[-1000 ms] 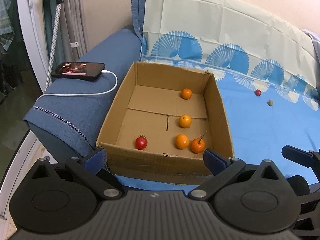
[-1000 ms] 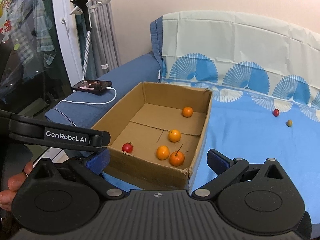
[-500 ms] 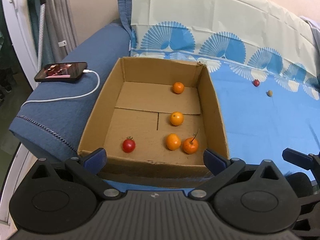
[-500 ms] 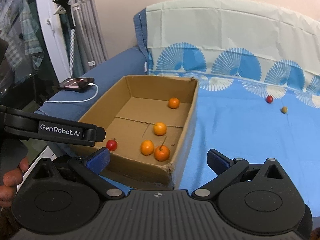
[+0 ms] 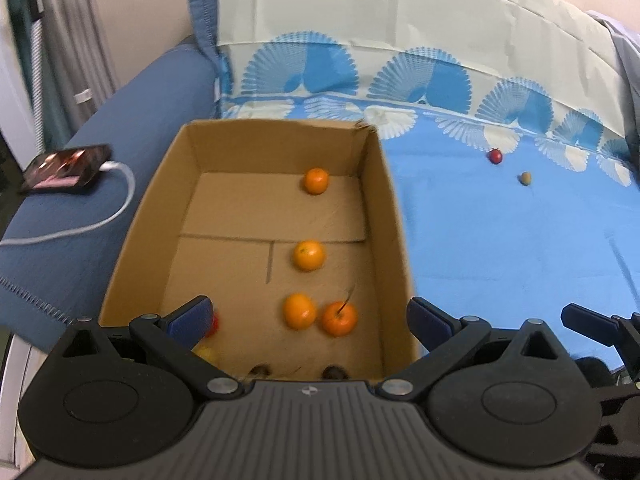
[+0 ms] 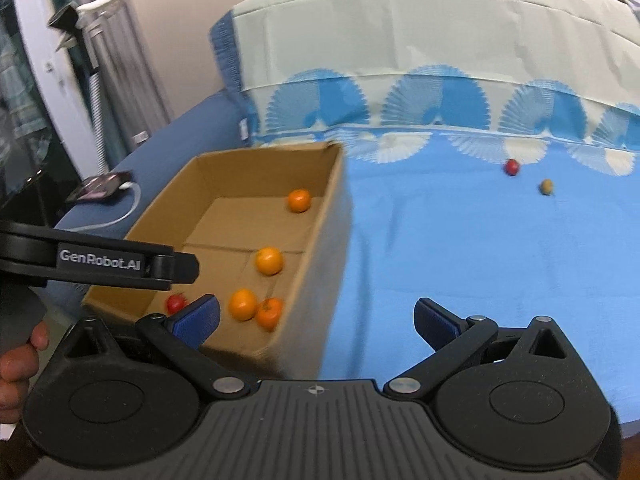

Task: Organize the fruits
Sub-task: 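Move both open tools toward the red cherry and yellow berry on the sheet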

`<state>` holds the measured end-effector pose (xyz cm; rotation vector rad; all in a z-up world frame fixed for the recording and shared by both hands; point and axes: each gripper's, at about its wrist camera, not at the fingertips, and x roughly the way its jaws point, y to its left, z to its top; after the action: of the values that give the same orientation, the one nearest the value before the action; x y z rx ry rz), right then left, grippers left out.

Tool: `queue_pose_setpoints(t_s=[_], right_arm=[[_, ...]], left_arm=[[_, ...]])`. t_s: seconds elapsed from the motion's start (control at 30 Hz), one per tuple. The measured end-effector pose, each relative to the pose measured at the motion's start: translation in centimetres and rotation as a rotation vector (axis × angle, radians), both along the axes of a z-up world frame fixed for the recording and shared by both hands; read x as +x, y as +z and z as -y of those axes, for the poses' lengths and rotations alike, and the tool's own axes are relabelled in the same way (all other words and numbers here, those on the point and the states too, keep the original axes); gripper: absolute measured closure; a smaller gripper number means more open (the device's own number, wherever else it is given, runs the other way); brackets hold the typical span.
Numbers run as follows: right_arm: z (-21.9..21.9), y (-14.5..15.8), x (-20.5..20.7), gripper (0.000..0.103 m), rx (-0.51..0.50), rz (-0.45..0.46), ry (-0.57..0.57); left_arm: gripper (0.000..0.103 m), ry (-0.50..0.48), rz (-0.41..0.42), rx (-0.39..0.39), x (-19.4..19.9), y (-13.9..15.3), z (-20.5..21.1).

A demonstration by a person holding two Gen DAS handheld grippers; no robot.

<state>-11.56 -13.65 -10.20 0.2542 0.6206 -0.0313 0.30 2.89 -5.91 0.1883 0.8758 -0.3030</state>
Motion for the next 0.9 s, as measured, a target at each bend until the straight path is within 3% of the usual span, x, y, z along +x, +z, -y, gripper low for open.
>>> queue_pose_setpoints(t_s=[0.3,0.6,0.8,0.9], right_arm=[[7.5,-0.9,1.2,0.001,-0.030,-0.002,-0.173],[17.3,-2.8,3.2,0.001,-0.090,0.028,-0.364],[23.5,-5.5,6.9,0.001,-0.150,0.029,-0.421],[26.7,-7.9,9.4,0.001,-0.166,0.019,-0.417]], left_arm=[[0.000,-0.090,-0.050,-0.027,3.1,-0.4,7.0],[0.000,-0.180,-0.058,-0.036,8.6,-1.7,17.0],[0.000,-0.230,-0.053,-0.067,14.3,-4.7,24.8],[0.000,-0.266,-0.051,-0.038,17.4,-7.4,29.4]])
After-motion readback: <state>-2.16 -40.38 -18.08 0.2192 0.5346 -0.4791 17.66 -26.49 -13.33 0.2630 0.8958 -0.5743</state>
